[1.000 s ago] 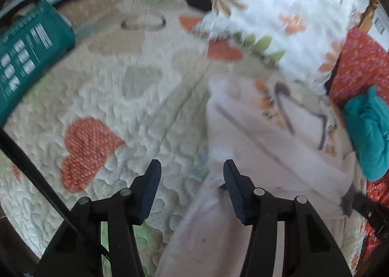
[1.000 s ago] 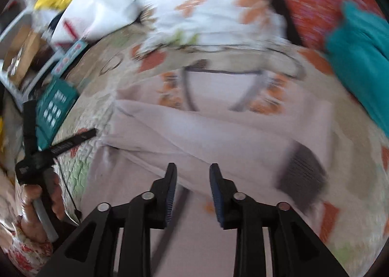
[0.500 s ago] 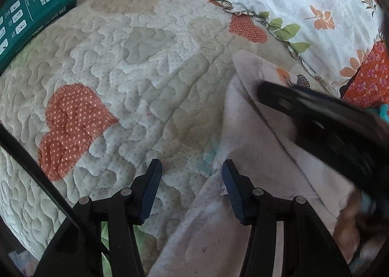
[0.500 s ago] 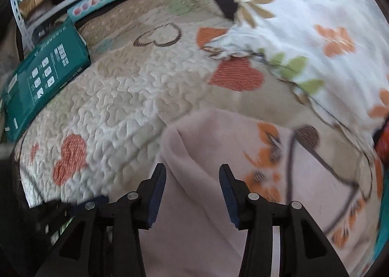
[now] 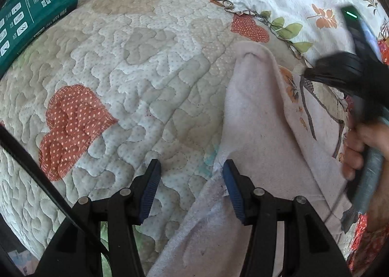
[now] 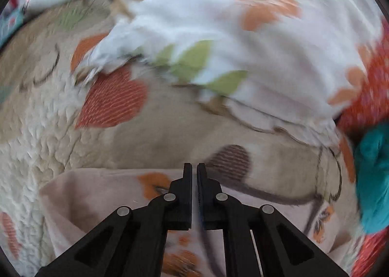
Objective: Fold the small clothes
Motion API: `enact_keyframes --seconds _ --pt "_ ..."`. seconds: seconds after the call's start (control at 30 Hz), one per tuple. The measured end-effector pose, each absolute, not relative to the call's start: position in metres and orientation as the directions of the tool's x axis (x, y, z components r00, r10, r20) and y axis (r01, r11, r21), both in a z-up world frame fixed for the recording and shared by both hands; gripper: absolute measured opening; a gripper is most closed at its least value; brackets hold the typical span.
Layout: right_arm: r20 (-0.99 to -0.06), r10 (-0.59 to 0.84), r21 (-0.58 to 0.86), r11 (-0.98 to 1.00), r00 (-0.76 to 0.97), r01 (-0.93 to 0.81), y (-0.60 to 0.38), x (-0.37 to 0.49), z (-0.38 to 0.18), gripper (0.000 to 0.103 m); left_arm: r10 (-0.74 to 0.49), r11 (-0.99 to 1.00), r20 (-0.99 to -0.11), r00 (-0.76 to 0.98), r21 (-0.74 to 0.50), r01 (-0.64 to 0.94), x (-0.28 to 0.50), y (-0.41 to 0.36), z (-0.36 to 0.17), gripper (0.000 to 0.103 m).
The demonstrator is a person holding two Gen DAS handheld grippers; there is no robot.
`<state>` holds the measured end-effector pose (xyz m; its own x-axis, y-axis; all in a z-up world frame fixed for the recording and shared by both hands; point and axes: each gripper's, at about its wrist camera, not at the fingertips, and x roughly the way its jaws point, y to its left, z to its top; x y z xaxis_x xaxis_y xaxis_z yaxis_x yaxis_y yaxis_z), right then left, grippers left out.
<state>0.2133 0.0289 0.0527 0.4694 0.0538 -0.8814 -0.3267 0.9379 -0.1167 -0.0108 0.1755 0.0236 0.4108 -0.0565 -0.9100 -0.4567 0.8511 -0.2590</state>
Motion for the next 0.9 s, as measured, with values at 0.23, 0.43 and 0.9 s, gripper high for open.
enact_keyframes --seconds 0.23,0.43,0.9 --pt "-0.88 0.272 0.059 0.877 0.389 -0.478 -0.027 0.151 0.092 0.029 -0.047 0.839 -0.91 0.411 -0.26 -0.479 -0.012 0.175 0.024 0.055" --pt "-0.876 0.469 0.331 0.754 0.111 -0.567 0.002 0.106 0.061 0.029 -0.018 0.841 -0.911 0.412 -0.237 -0.487 -0.013 0.167 0.024 0.059" --pt "-0.877 -0.07 -0.148 0.981 0.476 -0.128 -0.071 0.192 0.053 0.049 -0.057 0.847 -0.909 0.412 -0.262 -0.462 -0.013 0.17 0.023 0.064"
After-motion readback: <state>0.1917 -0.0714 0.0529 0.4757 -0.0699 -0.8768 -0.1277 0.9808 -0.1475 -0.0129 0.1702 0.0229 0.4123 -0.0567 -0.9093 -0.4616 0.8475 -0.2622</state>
